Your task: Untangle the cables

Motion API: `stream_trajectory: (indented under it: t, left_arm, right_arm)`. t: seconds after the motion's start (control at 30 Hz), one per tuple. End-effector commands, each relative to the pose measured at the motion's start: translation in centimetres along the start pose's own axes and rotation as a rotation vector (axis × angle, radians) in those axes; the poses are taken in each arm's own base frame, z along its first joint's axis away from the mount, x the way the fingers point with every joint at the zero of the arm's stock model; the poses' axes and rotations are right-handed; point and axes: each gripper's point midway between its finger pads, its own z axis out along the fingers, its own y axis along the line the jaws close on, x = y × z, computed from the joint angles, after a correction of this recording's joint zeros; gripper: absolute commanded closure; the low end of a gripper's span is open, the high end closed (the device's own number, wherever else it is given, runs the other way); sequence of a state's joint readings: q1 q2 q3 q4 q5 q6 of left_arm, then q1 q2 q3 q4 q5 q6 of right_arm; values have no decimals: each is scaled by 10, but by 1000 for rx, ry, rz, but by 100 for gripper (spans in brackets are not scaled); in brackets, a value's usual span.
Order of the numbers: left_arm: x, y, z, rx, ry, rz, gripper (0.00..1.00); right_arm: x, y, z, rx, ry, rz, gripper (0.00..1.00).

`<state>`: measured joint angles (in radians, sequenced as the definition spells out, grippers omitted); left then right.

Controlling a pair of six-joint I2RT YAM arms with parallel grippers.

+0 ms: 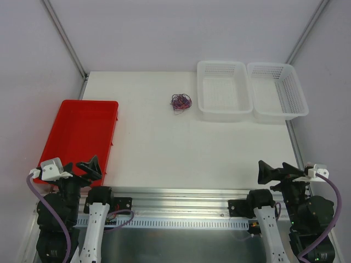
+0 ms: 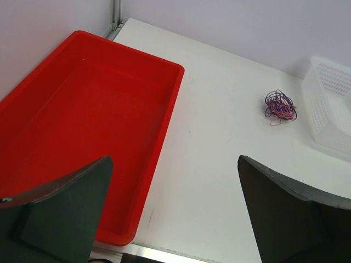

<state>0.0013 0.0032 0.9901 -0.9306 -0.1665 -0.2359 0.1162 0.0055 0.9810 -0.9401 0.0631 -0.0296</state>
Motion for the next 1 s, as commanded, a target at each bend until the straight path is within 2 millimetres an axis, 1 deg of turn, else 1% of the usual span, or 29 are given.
stream_trajectory:
  t: [0.0, 0.17, 0.2, 0.27, 0.33, 0.37, 0.4, 0.47, 0.53, 0.57, 0.63, 0.67, 0.7, 0.73, 0.77, 0.8, 0.83, 0.87, 0.9, 0.93, 0.97]
  left_arm:
    - [-12, 4, -34, 36, -180, -41, 1]
    - [-13, 3, -33, 36, -180, -58, 1]
    - [-13, 2, -31, 38, -182, -69, 1]
    - [-15, 2, -28, 32, -179, -85, 1]
    - [-12, 1, -21, 23, -160, -130, 1]
    - [-11, -1, -15, 22, -140, -146, 1]
    - [-5, -3, -8, 19, -113, -181, 1]
    - [3, -9, 7, 21, -48, -207, 1]
    - [16, -18, 29, 40, 12, -231, 1]
    - [20, -20, 34, 45, 23, -244, 0]
    - [35, -26, 56, 36, 116, -279, 1]
    - [40, -30, 61, 41, 145, -292, 1]
    - [40, -34, 67, 49, 160, -320, 1]
    - [47, -38, 77, 35, 222, -327, 1]
    - [50, -44, 82, 53, 264, -335, 1]
    - [47, -52, 85, 77, 294, -344, 1]
    - [57, -58, 98, 70, 386, -342, 1]
    - [59, -70, 102, 113, 445, -350, 1]
    - [55, -80, 106, 147, 478, -354, 1]
    - [66, -86, 122, 148, 563, -357, 1]
    - [69, -94, 128, 172, 611, -360, 1]
  right_arm:
    - [-12, 4, -26, -46, -151, 12, 3]
    - [-15, 12, -27, -81, -150, 20, 3]
    - [-14, 20, -26, -121, -128, 19, 3]
    - [-18, 26, -25, -148, -125, 25, 3]
    - [-20, 34, -21, -183, -103, 53, 3]
    - [-22, 37, -20, -191, -98, 57, 3]
    - [-20, 40, -17, -203, -80, 68, 3]
    - [-18, 45, -8, -216, -16, 75, 3]
    - [-11, 54, 1, -260, 54, 76, 3]
    - [-7, 57, 5, -272, 83, 81, 3]
    - [-1, 56, 10, -258, 119, 101, 3]
    - [2, 56, 14, -252, 144, 106, 3]
    - [5, 56, 16, -250, 158, 109, 3]
    - [7, 55, 17, -246, 172, 107, 3]
    - [10, 55, 19, -245, 190, 109, 3]
    - [12, 56, 20, -248, 203, 108, 3]
    - [14, 55, 21, -245, 214, 103, 3]
    - [15, 55, 21, -243, 220, 97, 3]
    - [16, 54, 23, -238, 229, 89, 3]
    - [17, 52, 24, -229, 236, 82, 3]
    - [18, 50, 25, -222, 246, 66, 3]
